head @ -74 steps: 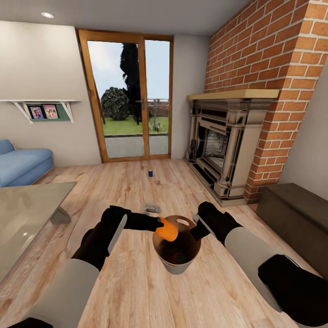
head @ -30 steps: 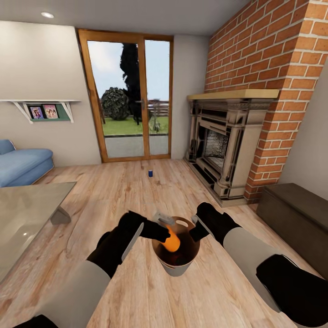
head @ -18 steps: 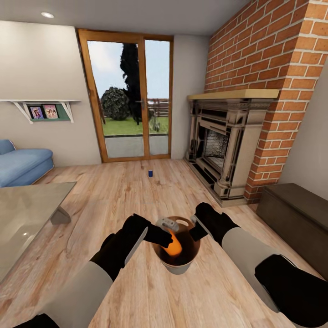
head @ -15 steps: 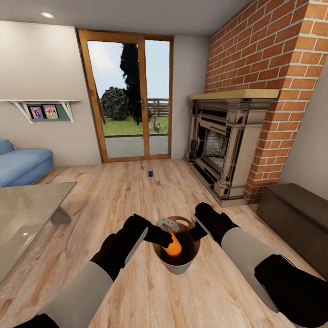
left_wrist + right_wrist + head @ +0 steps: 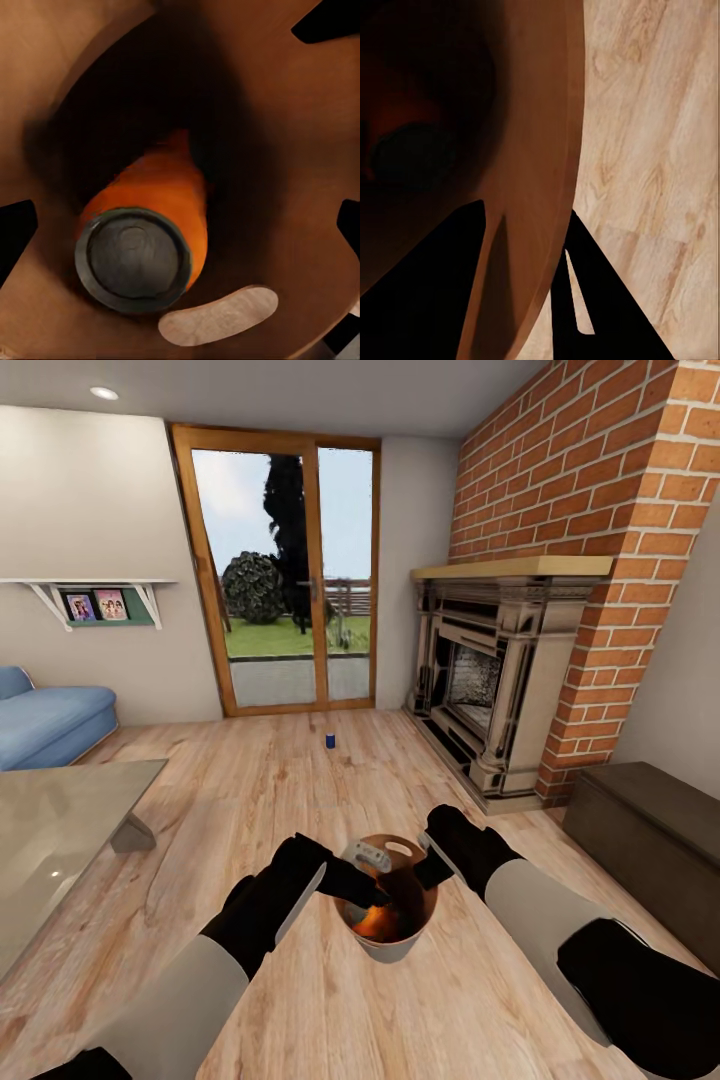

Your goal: Put the three can of soda from the living room inside the tash can in the kitchen.

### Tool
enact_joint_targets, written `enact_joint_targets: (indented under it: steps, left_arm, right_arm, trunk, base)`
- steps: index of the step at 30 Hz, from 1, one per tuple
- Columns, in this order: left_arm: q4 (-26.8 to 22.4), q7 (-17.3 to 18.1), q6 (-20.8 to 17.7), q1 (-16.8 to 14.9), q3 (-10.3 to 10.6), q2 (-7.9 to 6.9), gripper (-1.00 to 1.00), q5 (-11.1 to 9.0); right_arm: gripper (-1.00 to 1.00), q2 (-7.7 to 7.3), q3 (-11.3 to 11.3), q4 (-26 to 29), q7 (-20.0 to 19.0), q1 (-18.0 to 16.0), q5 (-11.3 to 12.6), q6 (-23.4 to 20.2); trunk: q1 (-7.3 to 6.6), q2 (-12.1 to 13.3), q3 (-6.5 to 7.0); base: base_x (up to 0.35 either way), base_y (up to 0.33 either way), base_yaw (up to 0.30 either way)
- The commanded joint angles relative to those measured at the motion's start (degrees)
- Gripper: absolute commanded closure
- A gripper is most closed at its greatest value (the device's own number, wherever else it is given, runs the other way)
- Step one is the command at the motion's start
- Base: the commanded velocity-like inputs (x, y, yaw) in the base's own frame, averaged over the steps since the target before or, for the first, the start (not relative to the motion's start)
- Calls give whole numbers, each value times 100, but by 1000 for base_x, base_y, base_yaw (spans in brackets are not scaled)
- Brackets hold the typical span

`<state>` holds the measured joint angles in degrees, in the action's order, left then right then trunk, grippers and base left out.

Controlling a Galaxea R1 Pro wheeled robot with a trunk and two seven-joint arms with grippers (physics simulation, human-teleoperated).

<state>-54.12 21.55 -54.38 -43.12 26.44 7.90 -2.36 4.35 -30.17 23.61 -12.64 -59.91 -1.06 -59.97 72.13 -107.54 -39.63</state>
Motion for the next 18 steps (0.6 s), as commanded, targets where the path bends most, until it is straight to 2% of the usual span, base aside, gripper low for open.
enact_joint_targets:
  steps: [1,18]
  left_arm:
    - [2,0,2,1,0,0,-100,-1]
    - [6,-2,7,-3,1,9,-100,-2]
  right_arm:
    - [100,0,11,3,-1,-4,45,-3]
    - [100,-4,11,3,-1,-4,45,-3]
  trunk:
    - [0,-1,1]
    - [0,-1,1]
  base:
    - [0,0,0]
    - [0,0,0]
